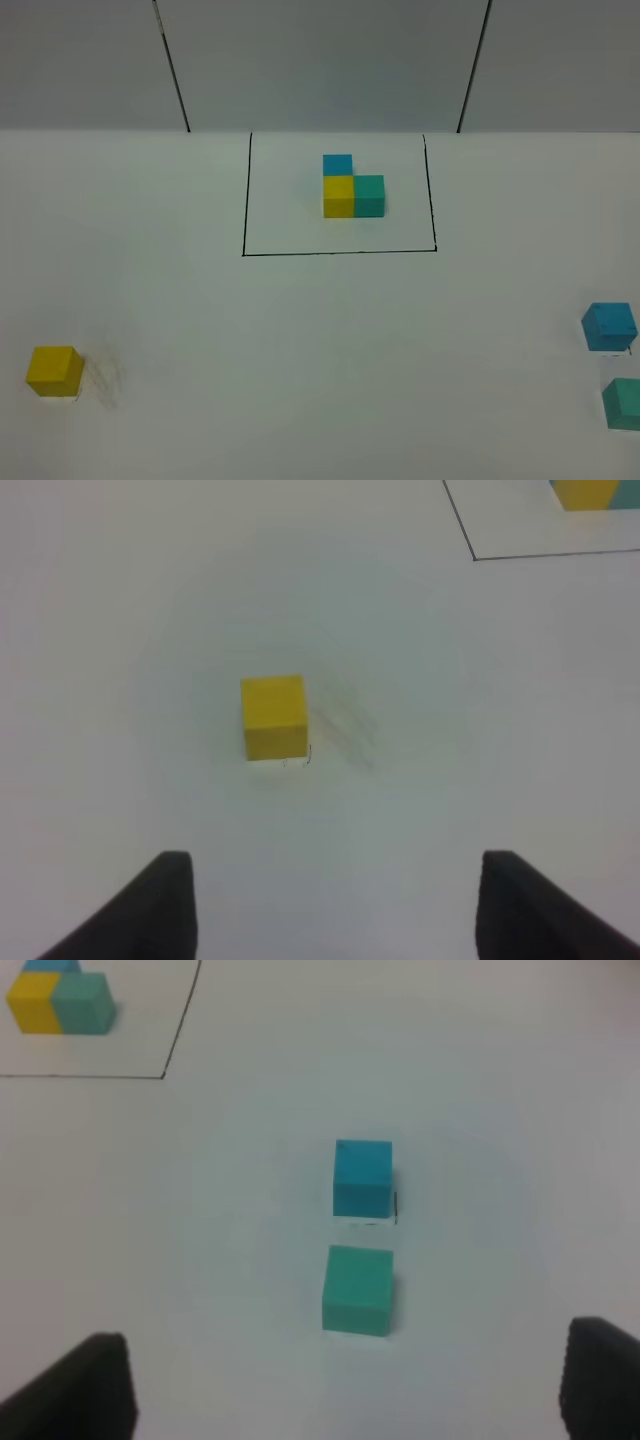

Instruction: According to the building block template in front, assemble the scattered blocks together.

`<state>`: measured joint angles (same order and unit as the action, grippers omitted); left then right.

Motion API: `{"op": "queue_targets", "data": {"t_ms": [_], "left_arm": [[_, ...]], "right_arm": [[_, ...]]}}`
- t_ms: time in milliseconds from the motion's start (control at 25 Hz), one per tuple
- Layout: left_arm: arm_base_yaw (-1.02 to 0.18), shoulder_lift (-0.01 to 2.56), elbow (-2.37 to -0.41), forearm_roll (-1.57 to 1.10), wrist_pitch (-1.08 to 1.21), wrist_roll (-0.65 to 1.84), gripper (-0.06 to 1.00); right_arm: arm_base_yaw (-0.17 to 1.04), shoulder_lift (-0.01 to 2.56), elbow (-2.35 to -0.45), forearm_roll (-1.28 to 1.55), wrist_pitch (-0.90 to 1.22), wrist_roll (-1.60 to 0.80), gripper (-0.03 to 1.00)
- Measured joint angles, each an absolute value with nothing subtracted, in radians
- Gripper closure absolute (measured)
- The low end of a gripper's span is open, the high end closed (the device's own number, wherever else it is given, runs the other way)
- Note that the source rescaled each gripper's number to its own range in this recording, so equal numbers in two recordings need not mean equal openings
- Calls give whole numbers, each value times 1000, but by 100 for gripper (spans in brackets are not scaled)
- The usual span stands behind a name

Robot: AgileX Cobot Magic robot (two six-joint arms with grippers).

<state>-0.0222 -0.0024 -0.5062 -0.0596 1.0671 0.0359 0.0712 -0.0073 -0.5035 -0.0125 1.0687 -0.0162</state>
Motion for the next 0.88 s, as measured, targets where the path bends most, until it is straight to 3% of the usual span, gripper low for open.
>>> {"op": "queue_targets", "data": {"t_ms": [280,880], "left_arm": [[-22,206,-548,0,1030,-105,63],[-22,979,-752,34,841,-117,63]], "right_arm": [[71,-7,-503,-12,1069,-16,24],[71,-7,-503,-12,1069,-16,24]]}}
